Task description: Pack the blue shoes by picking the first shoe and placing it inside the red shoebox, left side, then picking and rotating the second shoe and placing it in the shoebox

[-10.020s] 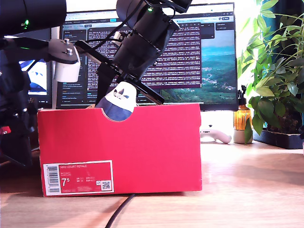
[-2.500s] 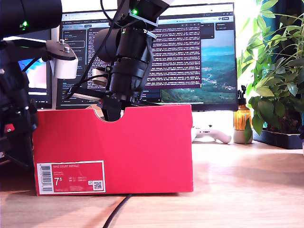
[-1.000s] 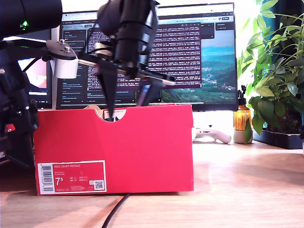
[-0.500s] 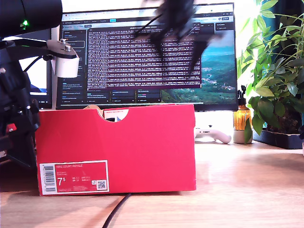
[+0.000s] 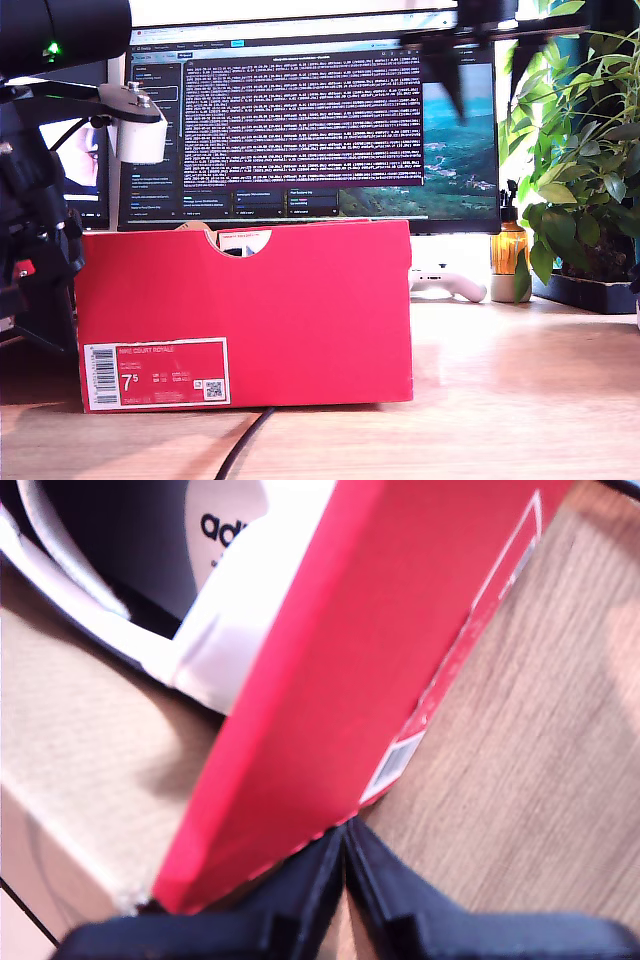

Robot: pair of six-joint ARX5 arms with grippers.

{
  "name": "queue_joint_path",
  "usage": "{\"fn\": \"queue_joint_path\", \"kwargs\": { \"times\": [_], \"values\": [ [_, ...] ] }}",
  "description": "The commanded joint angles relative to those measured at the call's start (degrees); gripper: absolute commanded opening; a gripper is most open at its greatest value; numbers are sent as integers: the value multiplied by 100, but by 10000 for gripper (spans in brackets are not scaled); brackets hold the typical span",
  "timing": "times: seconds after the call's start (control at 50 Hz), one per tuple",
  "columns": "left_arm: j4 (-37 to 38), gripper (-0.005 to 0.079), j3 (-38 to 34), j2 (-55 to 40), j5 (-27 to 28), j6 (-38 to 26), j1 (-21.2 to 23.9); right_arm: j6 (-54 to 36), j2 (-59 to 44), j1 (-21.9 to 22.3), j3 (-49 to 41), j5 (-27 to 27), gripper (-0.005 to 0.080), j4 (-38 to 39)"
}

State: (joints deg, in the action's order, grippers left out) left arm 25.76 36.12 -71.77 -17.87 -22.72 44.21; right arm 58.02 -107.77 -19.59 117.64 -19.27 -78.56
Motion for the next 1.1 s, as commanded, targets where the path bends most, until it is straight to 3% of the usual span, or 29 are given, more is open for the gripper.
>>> {"fn": "queue_joint_path", "kwargs": {
  "times": [0.0, 0.24, 0.42, 0.74, 1.08],
  "values": [
    [-52, -17, 33, -92, 105, 42, 15, 433, 199, 120, -476, 4, 488, 2],
    [-52, -17, 33, -92, 107, 42, 15, 1644, 898, 752, -2304, 807, 650, 2],
    [-52, -17, 33, -92, 111, 42, 15, 2033, 1298, 1060, -3261, 975, 651, 2],
    [-52, -17, 33, -92, 111, 42, 15, 2894, 1847, 1290, -4201, 1064, 651, 0],
    [-52, -17, 33, -92, 114, 42, 15, 3893, 2041, 1292, -5171, 1377, 650, 0]
  ]
}}
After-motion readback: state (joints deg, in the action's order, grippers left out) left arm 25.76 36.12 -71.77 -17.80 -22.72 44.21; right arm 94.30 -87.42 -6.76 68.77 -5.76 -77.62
